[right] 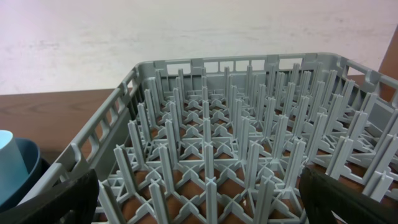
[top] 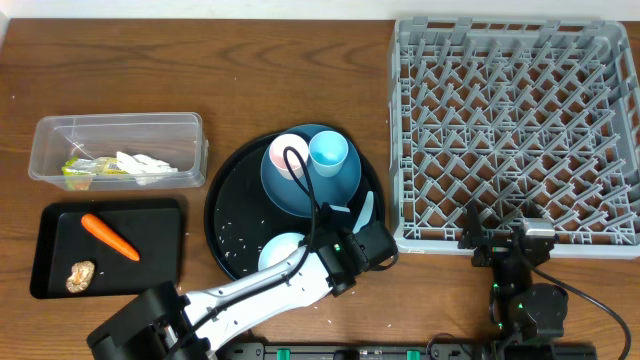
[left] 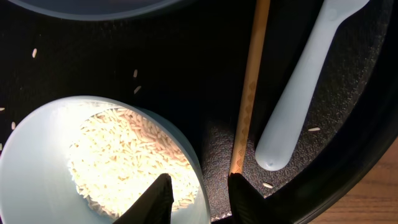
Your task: Sort waste into correct bins and load items into the dishwasher rack
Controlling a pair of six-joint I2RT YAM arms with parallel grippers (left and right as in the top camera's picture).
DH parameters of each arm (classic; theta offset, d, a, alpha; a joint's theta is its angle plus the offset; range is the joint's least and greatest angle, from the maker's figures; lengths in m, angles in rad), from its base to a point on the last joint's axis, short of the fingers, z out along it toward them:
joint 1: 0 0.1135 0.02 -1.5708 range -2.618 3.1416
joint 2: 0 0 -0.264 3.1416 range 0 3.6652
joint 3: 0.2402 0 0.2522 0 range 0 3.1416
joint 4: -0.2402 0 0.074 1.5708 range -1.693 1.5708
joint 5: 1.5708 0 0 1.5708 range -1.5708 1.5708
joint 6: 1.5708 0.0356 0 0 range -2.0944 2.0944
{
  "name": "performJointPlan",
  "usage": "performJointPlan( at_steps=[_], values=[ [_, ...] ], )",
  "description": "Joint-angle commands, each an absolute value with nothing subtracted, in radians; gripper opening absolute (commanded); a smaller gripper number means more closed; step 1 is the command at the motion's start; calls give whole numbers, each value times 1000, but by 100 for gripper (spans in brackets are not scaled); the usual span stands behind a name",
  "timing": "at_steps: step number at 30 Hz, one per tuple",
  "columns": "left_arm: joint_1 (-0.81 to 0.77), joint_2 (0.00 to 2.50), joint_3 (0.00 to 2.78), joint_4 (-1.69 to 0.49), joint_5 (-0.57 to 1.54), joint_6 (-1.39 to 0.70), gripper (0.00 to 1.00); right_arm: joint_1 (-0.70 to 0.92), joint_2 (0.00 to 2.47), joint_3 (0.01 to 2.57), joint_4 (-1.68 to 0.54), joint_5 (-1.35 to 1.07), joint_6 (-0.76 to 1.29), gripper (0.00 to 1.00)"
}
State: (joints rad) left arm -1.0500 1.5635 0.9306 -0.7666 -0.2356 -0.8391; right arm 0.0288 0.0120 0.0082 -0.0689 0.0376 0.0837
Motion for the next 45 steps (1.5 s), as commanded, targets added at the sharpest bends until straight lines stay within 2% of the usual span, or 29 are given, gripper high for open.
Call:
performJointPlan(
  at_steps=[1, 45],
  values=[
    [-1051, 1568, 919, -773, -240, -855, 32, 25, 10, 6, -70, 44, 89, 99],
    [-1051, 1570, 886, -761, -177, -855, 32, 25, 10, 6, -70, 44, 89, 99]
  ],
)
